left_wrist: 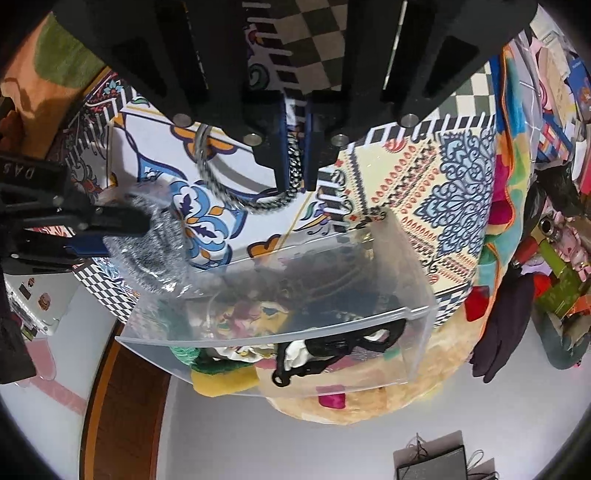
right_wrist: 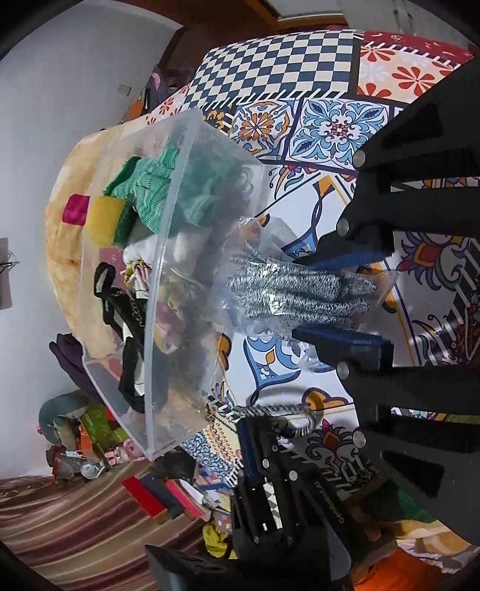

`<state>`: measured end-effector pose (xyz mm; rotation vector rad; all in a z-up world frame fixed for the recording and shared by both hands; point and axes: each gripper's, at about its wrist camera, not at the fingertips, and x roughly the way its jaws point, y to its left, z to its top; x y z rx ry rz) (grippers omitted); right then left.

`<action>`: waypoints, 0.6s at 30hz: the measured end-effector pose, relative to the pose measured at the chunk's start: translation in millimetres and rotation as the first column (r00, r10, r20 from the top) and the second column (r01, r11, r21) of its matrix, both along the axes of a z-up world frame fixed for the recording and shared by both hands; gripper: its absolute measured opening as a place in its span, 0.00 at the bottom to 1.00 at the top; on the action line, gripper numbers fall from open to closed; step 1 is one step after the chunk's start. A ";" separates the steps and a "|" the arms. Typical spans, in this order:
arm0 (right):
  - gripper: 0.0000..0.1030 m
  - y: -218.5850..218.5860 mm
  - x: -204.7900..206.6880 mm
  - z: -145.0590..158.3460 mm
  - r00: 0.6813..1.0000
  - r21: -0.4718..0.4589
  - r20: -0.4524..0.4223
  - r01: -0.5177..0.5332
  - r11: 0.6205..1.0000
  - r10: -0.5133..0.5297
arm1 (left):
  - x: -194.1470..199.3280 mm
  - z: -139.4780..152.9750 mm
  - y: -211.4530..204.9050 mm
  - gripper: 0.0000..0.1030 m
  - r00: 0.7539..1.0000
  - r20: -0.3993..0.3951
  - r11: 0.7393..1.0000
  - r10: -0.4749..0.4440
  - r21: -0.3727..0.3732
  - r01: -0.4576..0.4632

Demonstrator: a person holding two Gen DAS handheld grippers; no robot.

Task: Organize soft objects
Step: 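Grasp the braided cord with the left tool while the right tool grasps the bagged silver scrubber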

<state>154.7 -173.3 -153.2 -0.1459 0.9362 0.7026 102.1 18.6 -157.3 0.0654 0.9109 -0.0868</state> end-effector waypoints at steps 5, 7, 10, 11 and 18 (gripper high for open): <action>0.21 -6.2 -7.4 8.9 0.999 0.017 0.041 -0.004 1.000 0.003 | -7.3 9.4 10.8 0.05 0.999 0.026 1.000 0.024 -0.020 -0.023; 0.21 -7.9 -10.3 13.7 0.998 0.027 0.058 -0.006 1.000 0.004 | -10.7 17.3 13.4 0.05 0.998 0.047 0.999 0.032 -0.027 -0.030; 0.21 -10.6 -14.2 22.6 0.997 0.046 0.079 -0.011 0.999 0.007 | -15.0 32.5 14.5 0.05 0.996 0.086 0.999 0.037 -0.036 -0.034; 0.20 -12.1 -16.1 25.8 0.996 0.052 0.088 -0.011 0.999 0.006 | -16.2 38.1 15.0 0.05 0.994 0.101 0.999 0.039 -0.039 -0.035; 0.21 -17.8 -16.1 55.7 0.985 0.091 0.170 0.002 0.996 -0.017 | -11.7 82.6 16.8 0.05 0.975 0.218 0.997 0.052 -0.070 -0.037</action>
